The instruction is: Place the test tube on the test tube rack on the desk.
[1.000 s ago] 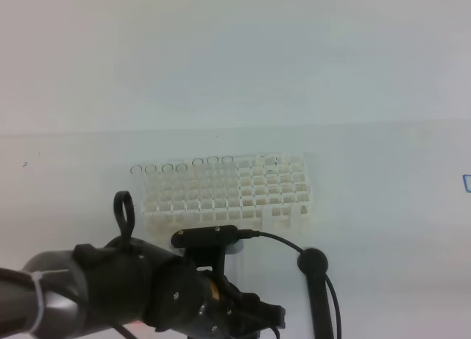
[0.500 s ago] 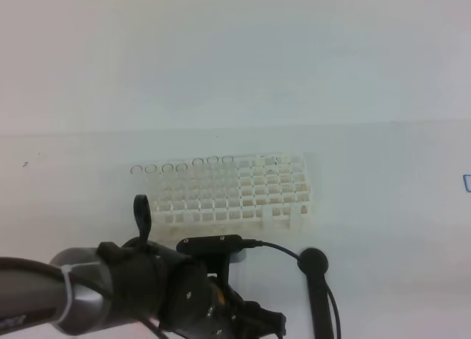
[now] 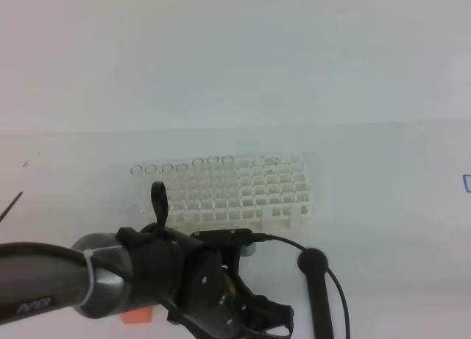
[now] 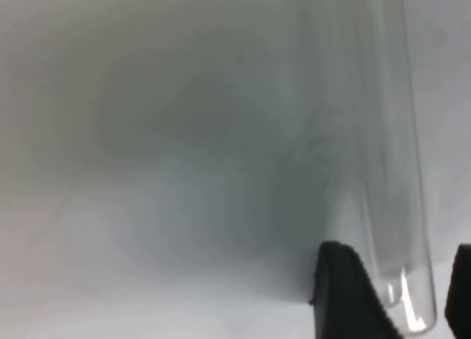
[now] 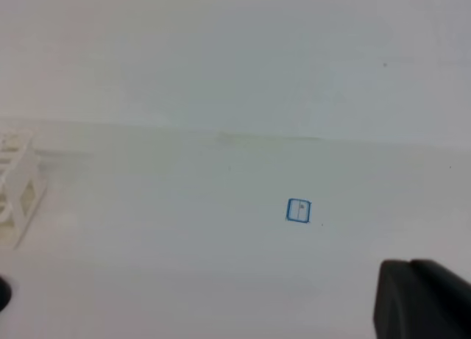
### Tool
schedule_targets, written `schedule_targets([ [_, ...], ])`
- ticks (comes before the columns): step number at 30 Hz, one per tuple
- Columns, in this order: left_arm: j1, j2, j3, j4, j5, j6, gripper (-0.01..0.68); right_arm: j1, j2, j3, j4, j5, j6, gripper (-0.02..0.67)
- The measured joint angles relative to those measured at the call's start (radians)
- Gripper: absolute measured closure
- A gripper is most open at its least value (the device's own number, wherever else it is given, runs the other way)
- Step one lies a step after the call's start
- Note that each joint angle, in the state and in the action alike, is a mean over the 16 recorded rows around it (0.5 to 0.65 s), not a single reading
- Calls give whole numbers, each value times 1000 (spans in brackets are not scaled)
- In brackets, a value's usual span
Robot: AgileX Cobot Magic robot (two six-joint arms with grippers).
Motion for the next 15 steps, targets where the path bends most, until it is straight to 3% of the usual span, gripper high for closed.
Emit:
schedule_targets([
  [4,0,5,0,5,5,-6,415,0,0,0,0,-1,-2,650],
  [15,0,6,0,18,10,-7,622,0,0,0,0,-3,-4,650],
])
